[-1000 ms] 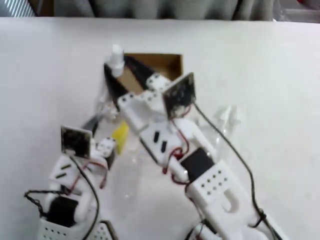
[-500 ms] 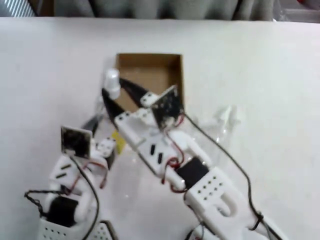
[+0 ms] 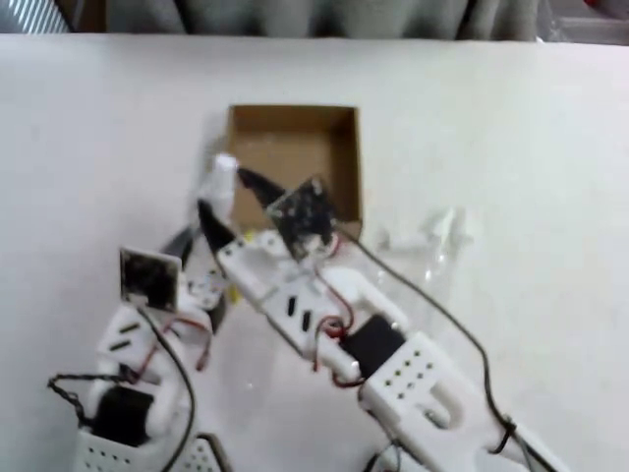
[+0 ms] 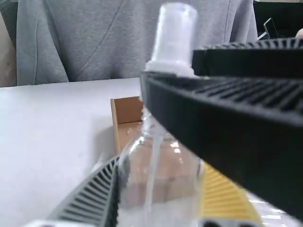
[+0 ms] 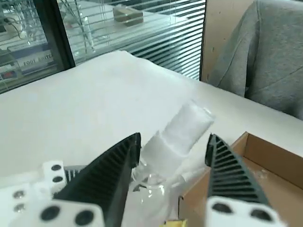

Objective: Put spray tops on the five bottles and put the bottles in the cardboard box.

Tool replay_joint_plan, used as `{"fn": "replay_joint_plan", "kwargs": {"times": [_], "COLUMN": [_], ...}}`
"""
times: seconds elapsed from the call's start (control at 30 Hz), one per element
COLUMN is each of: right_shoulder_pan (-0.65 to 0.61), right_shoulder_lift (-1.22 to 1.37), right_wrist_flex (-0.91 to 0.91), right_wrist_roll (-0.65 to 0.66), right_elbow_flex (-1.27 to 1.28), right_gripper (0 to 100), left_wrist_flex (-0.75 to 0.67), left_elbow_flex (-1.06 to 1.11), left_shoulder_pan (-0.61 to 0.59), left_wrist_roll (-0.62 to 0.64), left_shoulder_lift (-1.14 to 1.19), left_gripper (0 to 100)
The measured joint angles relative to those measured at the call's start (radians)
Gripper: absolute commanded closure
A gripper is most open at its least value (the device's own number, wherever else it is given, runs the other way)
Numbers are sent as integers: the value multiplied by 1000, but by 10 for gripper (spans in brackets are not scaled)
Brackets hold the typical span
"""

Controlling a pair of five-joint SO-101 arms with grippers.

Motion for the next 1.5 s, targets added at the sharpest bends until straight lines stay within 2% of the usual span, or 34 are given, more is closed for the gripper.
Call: {"fn": "replay_joint_plan", "kwargs": {"times": [0.17, 0.37, 0.5, 0.6, 0.73, 1.0, 1.1, 1.3, 1.5], "right_shoulder_pan": [-9, 11, 95, 147, 198, 250, 244, 184, 161], "right_shoulder_lift": [-124, -230, -226, -161, -25, 288, 377, 503, 506], "right_wrist_flex": [57, 301, 387, 387, 370, 77, 75, 324, 502], "right_wrist_roll": [0, 0, 0, 0, 0, 0, 0, 0, 0], "right_elbow_flex": [-14, -212, -301, -318, -319, -342, -442, -658, -729], "right_gripper": [812, 827, 988, 946, 986, 980, 980, 979, 976], "left_wrist_flex": [0, -35, -52, -52, -54, -54, -54, -54, -54], "left_elbow_flex": [0, 8, 12, 12, 12, 12, 12, 12, 12], "left_shoulder_pan": [-2, -3, -3, -2, -3, -3, -3, -3, -5], "left_wrist_roll": [0, 0, 0, 0, 0, 0, 0, 2, 2], "left_shoulder_lift": [0, 0, 0, 0, 0, 0, 0, 0, 0], "left_gripper": [980, 980, 980, 980, 980, 980, 980, 980, 980]}}
